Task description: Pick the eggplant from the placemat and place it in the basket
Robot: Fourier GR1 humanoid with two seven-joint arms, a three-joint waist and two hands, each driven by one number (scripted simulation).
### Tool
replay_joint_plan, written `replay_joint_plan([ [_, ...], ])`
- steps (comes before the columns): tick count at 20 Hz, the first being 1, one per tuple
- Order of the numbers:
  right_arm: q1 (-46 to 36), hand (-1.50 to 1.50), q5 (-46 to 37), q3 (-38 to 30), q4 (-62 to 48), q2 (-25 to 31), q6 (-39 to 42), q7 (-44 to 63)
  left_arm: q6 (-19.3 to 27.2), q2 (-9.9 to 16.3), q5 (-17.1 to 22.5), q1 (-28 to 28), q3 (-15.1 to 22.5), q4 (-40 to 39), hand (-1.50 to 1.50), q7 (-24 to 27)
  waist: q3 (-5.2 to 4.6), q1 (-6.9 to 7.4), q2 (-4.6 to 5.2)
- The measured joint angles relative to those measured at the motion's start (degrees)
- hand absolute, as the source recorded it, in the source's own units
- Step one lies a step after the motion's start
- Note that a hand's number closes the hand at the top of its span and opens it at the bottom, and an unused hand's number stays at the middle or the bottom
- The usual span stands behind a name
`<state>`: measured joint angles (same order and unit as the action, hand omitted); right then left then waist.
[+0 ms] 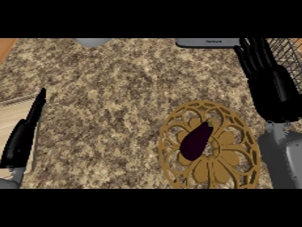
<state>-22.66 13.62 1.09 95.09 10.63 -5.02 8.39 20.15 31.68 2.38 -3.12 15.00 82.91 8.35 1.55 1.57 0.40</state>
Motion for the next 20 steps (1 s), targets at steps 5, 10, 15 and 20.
replay_joint_plan([
  [5, 5.86, 1.5, -6.19, -0.84, -1.92, 0.76, -6.49, 2.4, -3.48, -0.9, 2.63, -1.72, 0.11, 2.69, 0.0, -0.61, -1.19, -2.16, -0.39],
  [10, 9.4, -1.5, -19.41, 8.29, -3.05, -2.59, -14.26, 1.66, -9.32, -2.91, 7.42, -5.21, 1.33, 5.07, 0.0, -2.44, -1.54, -2.08, -0.41],
  [15, 5.96, -1.5, -35.43, 16.31, -11.31, -8.21, -29.08, 8.2, -12.8, -3.2, 9.81, -7.29, 1.42, 5.64, 0.0, -3.87, -1.71, -0.75, -0.32],
  [20, 1.24, -1.5, -51.85, 17.99, -18.43, -7.79, -32.84, 23.94, -13.47, -3.54, 10.43, -7.42, 1.23, 5.47, 0.0, -4.45, -1.98, -1.36, -0.75],
])
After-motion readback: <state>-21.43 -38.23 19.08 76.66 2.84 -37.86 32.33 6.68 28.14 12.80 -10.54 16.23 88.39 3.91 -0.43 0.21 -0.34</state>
